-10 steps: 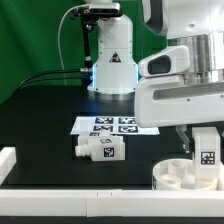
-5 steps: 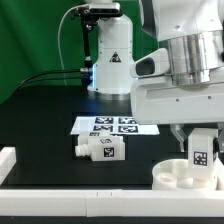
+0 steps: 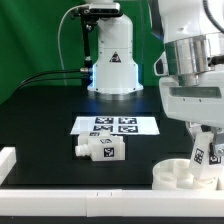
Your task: Assemble stool
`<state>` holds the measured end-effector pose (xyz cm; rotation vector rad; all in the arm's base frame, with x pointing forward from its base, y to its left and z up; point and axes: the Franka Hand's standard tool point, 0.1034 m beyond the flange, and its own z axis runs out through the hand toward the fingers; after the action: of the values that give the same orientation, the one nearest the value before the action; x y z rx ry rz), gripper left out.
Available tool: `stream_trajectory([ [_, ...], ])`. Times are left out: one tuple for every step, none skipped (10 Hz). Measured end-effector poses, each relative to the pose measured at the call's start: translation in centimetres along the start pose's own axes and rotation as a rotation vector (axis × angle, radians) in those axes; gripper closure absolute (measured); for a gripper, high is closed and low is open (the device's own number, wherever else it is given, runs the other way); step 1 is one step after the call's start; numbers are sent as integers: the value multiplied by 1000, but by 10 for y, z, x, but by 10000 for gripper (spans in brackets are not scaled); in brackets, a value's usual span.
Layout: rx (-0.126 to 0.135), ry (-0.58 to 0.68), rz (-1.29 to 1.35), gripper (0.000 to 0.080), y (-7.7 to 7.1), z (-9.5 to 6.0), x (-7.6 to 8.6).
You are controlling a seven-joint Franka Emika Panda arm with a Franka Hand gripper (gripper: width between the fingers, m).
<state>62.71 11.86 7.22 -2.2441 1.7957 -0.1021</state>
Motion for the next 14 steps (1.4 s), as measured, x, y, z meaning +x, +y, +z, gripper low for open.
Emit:
stream_trajectory([
  [1, -4, 12, 463, 0, 0, -1],
  [0, -5, -36, 453, 1, 0, -1],
  [-10, -10, -101, 453, 1, 0, 0],
  [-46, -42, -268, 258, -1, -4, 5],
  [-87, -87, -458, 258, -4, -10, 6],
  [-111, -133, -605, 174, -10, -17, 4],
  [-91, -137, -677, 155, -15, -23, 9],
  [-89, -138, -739, 155, -14, -21, 9],
  [-86, -141, -794, 151, -14, -21, 10],
  [-88, -145, -919, 151, -13, -21, 9],
  [-103, -151, -1126, 151, -13, -21, 1],
  [-127, -168, -1298, 151, -15, -24, -8],
  [-147, -200, -1489, 151, -13, -24, -14],
  [-148, -208, -1557, 151, -11, -23, -13],
])
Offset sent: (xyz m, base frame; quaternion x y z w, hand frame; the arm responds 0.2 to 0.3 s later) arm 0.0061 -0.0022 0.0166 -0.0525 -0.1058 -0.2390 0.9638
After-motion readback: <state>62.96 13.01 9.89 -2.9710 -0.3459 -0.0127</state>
